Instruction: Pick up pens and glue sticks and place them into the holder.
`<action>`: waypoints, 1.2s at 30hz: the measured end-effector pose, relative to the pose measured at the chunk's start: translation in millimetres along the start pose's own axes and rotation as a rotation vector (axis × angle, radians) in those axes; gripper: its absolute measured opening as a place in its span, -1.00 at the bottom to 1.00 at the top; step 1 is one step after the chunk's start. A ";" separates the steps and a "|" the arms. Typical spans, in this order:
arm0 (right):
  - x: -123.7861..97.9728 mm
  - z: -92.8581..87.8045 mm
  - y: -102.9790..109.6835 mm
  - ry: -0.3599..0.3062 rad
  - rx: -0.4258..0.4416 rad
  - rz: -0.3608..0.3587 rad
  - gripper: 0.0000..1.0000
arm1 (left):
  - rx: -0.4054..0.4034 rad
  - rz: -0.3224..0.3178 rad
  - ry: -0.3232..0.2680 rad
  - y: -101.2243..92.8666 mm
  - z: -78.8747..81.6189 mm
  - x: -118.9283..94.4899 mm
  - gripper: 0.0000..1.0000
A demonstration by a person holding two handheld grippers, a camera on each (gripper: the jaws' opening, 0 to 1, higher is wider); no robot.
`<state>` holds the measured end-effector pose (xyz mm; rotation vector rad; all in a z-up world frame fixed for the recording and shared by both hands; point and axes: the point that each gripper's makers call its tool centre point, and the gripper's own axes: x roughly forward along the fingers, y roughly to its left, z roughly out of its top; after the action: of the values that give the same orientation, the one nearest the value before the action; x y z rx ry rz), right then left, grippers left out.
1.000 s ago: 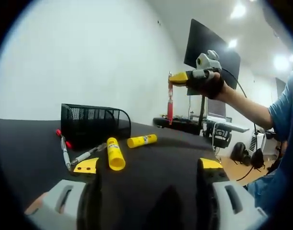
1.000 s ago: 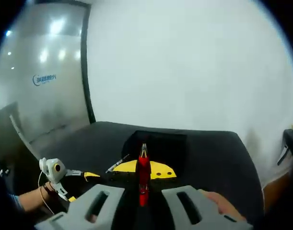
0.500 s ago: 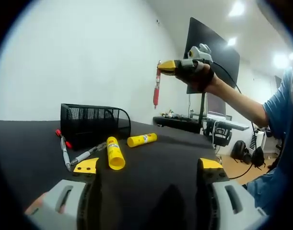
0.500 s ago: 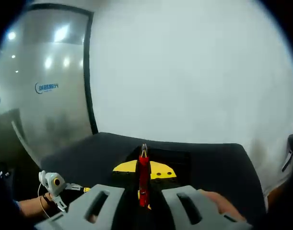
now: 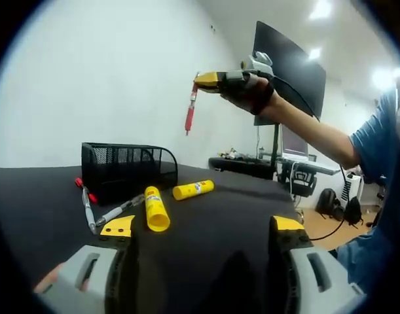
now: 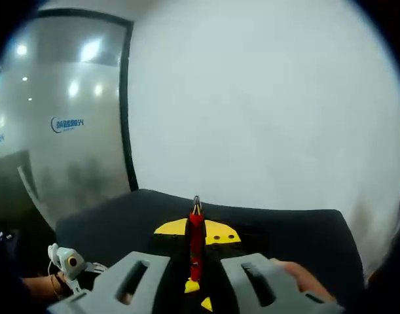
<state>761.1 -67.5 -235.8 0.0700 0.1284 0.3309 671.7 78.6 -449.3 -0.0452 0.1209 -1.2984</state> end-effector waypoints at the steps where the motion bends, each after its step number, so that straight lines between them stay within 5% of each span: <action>1: 3.8 2.9 0.5 -0.005 -0.007 0.000 -0.91 | 0.001 -0.001 0.001 -0.2 -0.1 0.1 0.56; 17: 88.9 20.5 12.9 -0.016 -0.055 0.012 -0.91 | 0.011 -0.026 0.000 -4.1 0.5 0.1 0.56; 25: 131.2 23.1 17.2 -0.016 -0.155 -0.018 -0.91 | 0.011 -0.042 -0.016 -6.3 4.0 -0.2 0.55; 36: 182.2 -5.8 29.2 0.023 -0.169 -0.003 -0.91 | 0.021 -0.048 -0.016 -8.0 4.6 0.2 0.53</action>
<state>921.8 20.2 -259.7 -0.1008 0.1233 0.3385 664.6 76.1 -444.0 -0.0406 0.0926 -1.3473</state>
